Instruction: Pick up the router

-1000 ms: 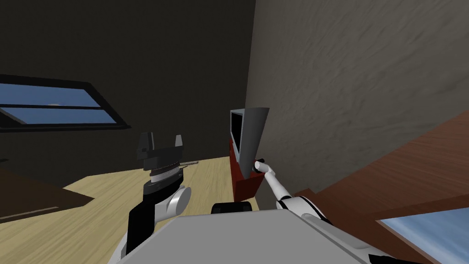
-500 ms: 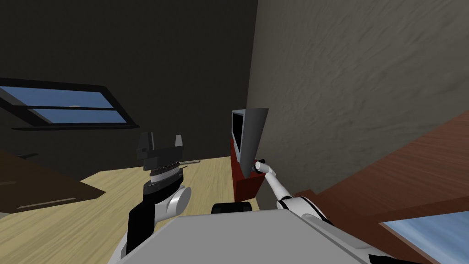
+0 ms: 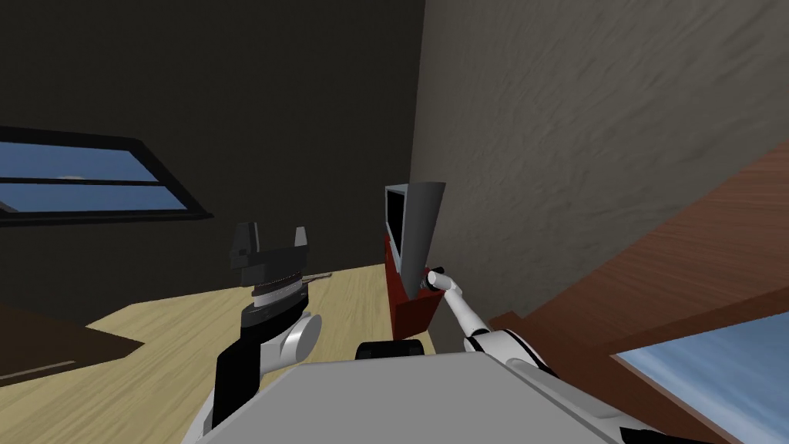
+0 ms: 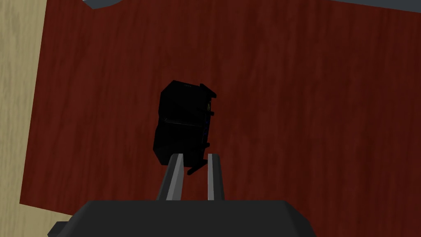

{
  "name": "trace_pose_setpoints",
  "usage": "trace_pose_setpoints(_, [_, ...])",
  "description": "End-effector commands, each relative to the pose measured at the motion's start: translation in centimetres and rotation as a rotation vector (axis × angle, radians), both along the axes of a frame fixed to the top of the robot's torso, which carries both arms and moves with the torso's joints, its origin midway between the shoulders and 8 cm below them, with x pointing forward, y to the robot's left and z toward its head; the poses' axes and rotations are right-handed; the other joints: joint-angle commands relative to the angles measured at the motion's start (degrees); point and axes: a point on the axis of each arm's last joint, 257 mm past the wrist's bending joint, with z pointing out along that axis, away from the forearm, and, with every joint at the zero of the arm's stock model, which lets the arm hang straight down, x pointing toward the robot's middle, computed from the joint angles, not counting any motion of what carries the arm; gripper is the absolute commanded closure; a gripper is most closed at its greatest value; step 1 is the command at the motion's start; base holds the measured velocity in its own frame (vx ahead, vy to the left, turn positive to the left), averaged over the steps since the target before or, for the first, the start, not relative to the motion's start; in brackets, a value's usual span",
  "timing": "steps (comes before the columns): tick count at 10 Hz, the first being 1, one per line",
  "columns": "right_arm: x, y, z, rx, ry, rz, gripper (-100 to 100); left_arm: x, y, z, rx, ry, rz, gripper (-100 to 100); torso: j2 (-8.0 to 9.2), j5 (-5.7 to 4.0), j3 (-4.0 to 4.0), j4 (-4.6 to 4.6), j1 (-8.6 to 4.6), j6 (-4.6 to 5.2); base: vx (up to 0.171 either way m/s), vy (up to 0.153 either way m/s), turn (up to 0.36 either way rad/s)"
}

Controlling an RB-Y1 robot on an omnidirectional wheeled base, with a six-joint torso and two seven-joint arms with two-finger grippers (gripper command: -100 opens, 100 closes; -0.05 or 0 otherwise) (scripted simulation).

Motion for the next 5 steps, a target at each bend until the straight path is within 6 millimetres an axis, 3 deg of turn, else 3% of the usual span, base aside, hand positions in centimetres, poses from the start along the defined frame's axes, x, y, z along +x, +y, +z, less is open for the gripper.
trace_pose_setpoints(1, [0.0,1.6,0.6,0.0,0.001,0.048,100,0.0,0.0,0.0,0.0,0.0,0.0,0,0.0,0.0,0.0,0.0,0.0,0.0,0.044,0.02,-0.38])
trace_pose_setpoints(2, [-0.1,3.0,1.0,0.0,0.001,0.085,100,0.0,0.0,0.0,0.0,0.0,0.0,0,-0.01,0.01,-0.01,0.0,0.02,0.03,0.048,0.027,-0.407])
trace_pose_setpoints(3, [-0.2,3.6,1.2,0.0,0.001,0.103,100,0.0,0.0,0.0,0.0,0.0,0.0,0,-0.03,0.01,-0.03,-0.02,0.04,0.02,0.041,0.02,-0.185])
trace_pose_setpoints(4, [-0.1,2.8,1.0,-0.002,0.0,0.086,100,0.0,0.0,0.0,0.0,0.0,0.0,0,-0.03,0.01,-0.01,0.02,0.05,-0.06,0.018,0.007,-0.014])
trace_pose_setpoints(5, [-0.1,2.9,1.1,-0.001,0.001,0.09,0,0.0,0.0,0.0,0.0,0.0,0.0,0,0.02,0.0,0.01,0.0,0.02,-0.07,0.0,0.0,0.0])
